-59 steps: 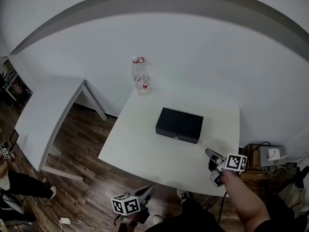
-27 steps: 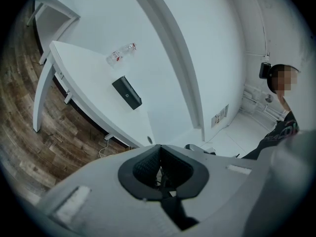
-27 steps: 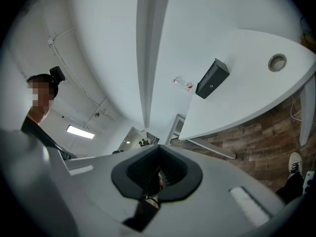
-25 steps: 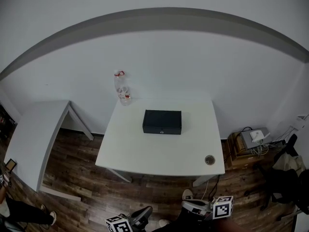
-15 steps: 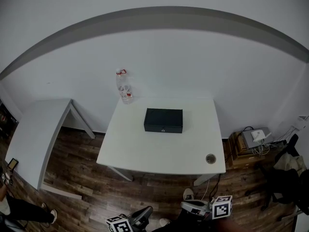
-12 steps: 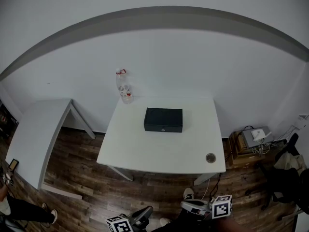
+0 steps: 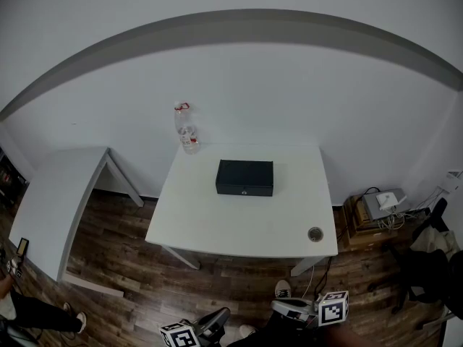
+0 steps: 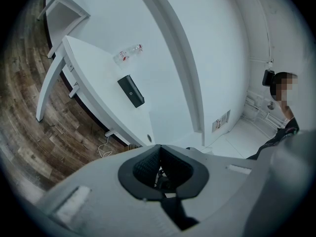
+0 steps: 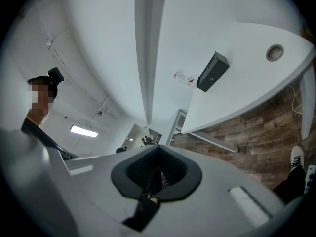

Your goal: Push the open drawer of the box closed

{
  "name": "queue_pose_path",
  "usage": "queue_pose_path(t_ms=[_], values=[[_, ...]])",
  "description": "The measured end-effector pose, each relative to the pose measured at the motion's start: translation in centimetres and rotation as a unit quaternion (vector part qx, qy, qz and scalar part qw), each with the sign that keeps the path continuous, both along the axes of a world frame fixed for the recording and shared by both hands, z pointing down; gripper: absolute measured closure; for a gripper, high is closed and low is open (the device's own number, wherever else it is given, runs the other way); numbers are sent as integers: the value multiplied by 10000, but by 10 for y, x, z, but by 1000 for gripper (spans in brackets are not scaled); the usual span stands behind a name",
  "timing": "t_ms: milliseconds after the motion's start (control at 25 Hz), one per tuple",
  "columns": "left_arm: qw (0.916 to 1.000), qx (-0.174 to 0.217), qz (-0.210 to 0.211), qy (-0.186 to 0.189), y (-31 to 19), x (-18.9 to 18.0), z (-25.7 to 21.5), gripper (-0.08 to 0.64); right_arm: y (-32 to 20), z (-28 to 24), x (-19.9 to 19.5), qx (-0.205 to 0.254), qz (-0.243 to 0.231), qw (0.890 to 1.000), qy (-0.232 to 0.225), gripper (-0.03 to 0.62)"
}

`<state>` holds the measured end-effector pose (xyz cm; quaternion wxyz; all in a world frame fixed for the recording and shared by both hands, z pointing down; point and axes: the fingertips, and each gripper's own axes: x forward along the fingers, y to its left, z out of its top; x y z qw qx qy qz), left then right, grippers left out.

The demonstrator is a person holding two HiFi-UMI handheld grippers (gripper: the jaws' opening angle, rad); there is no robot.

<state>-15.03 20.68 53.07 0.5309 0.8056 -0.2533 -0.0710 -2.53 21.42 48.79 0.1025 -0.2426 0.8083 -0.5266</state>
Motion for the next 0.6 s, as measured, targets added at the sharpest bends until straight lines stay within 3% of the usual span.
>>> queue_pose_path(t_ms=[600], values=[[9999,-38,-134,15,4,-5,2,558,4,4,-1,-63,-59,10000,-34,591]])
